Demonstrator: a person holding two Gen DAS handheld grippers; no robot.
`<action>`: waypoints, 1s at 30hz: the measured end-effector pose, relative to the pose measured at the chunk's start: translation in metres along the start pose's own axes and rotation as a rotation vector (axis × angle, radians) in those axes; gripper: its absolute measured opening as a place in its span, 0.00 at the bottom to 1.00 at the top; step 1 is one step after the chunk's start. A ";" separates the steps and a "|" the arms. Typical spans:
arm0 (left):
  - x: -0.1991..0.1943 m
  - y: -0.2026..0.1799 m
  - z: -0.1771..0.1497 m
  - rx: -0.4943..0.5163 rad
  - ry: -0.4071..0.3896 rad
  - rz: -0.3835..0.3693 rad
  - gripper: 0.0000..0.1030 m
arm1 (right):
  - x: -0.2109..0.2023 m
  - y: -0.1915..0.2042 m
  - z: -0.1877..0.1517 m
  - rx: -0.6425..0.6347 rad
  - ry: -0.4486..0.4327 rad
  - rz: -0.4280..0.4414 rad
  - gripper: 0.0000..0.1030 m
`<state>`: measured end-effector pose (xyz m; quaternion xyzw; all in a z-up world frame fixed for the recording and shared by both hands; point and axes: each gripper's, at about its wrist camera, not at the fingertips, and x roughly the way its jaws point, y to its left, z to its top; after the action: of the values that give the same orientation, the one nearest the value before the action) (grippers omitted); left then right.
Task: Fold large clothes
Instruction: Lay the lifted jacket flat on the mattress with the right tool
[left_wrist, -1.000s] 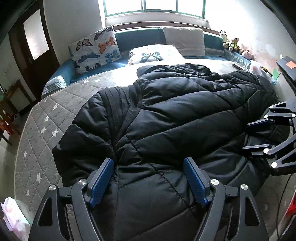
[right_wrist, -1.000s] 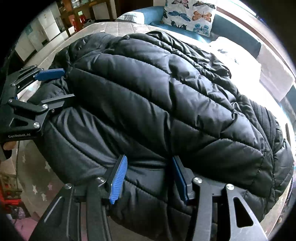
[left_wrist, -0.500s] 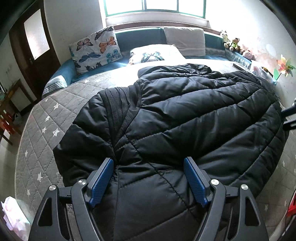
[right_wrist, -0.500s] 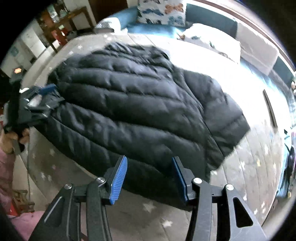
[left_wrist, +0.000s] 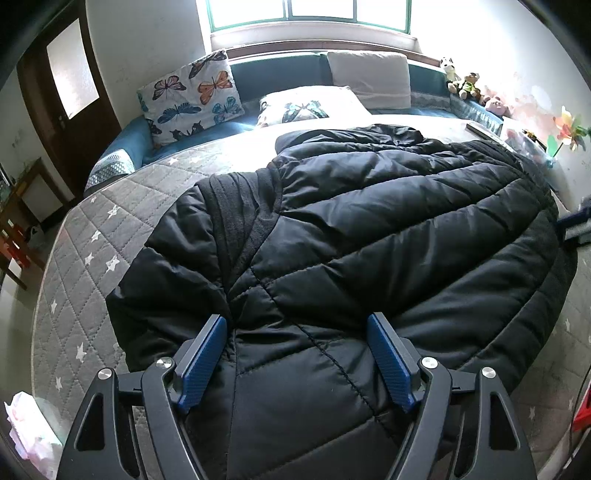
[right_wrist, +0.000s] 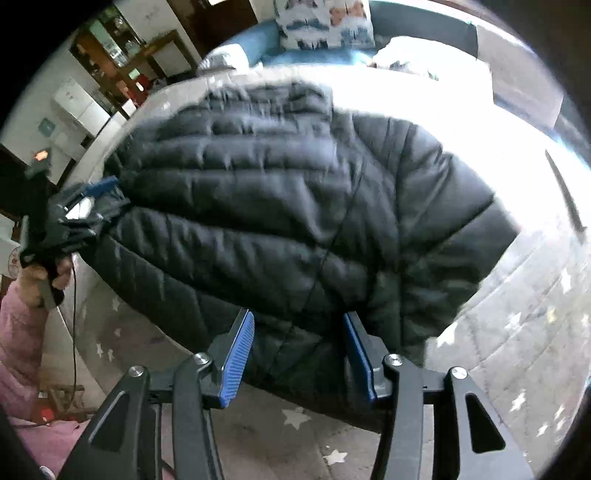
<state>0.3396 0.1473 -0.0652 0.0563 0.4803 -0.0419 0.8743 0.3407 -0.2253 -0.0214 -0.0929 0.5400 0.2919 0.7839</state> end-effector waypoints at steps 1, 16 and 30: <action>0.000 0.001 0.000 -0.002 0.002 -0.001 0.81 | -0.005 -0.002 0.004 0.004 -0.016 -0.008 0.53; 0.002 0.000 0.000 -0.009 -0.008 -0.016 0.81 | 0.051 -0.057 0.042 0.212 -0.003 -0.058 0.53; 0.000 -0.002 0.001 -0.016 -0.012 -0.013 0.81 | 0.068 -0.041 0.074 0.221 -0.042 -0.113 0.54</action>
<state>0.3400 0.1453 -0.0648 0.0456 0.4758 -0.0442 0.8773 0.4389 -0.2004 -0.0598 -0.0302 0.5464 0.1880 0.8156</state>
